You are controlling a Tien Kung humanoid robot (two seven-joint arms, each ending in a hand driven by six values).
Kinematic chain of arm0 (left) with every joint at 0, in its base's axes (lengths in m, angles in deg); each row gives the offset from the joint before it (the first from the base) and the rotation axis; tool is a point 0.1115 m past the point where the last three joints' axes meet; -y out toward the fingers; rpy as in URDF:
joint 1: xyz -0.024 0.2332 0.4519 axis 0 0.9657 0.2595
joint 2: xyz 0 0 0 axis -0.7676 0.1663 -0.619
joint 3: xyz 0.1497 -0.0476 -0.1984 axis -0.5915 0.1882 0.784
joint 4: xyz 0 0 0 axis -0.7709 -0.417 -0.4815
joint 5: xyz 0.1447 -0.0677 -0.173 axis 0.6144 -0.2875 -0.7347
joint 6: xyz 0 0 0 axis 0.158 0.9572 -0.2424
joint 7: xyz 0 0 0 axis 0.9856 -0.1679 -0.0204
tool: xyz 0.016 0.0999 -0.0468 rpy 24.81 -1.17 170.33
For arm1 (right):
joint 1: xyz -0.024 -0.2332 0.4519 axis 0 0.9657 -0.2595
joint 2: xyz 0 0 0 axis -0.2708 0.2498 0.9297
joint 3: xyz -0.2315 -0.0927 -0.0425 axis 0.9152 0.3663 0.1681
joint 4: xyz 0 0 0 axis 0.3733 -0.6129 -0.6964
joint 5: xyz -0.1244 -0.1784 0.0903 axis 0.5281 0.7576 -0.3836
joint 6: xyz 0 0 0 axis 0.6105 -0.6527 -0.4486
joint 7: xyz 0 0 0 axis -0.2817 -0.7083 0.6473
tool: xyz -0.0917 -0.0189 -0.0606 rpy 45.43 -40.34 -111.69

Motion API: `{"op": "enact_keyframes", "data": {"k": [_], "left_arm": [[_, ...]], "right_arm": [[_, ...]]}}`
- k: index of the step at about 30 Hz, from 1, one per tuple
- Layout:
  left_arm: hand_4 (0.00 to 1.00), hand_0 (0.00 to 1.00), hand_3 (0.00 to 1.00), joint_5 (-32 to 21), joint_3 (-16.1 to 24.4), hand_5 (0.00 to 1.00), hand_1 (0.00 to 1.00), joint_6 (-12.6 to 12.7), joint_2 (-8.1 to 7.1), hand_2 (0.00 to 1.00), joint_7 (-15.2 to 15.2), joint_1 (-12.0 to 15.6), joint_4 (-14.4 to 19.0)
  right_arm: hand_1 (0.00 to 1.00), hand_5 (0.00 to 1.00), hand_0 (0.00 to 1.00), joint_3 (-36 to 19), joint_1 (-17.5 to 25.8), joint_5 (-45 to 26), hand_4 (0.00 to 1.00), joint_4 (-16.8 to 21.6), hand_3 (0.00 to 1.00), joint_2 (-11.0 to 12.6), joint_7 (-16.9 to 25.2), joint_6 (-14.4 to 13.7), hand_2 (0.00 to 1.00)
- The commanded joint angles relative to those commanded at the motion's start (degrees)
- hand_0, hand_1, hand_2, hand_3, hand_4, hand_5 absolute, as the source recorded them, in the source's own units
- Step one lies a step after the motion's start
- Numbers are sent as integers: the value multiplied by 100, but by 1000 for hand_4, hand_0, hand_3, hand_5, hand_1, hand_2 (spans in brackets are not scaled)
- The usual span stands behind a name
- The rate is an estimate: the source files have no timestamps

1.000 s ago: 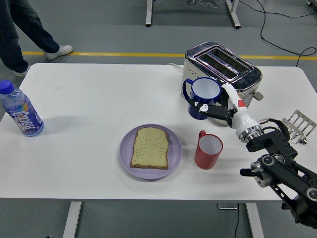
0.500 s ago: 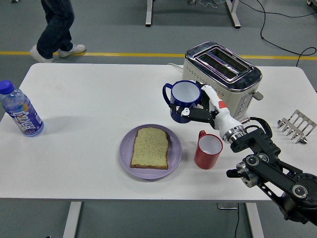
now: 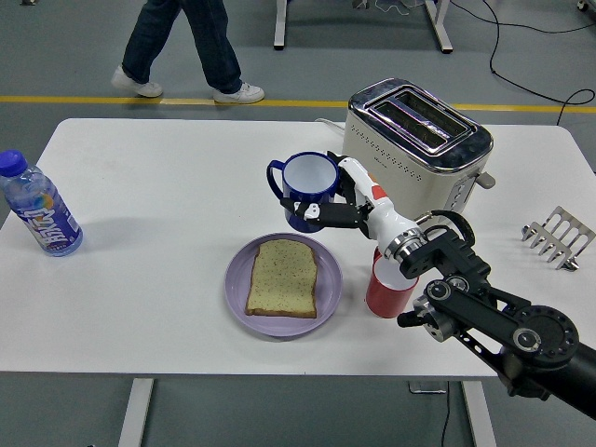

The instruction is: Pick up the cup,pour liquid into bread,place the cup on the desk

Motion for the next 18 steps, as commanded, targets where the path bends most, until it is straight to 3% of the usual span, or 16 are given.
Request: {"op": "enact_keyframes", "data": {"k": [8,18], "left_arm": [[396,690,611,-154,-114,998,756,-12,-28,773,44,9,9],[396,690,611,-343,-247,998,756,-27,-41,773,96,12,15]], "right_arm": [[384,2,416,346,-143,-33,694,-182,523,-163,126,83,515],[382,2,416,286,-253,295,695,-482,524,-226,326,130,516]]}}
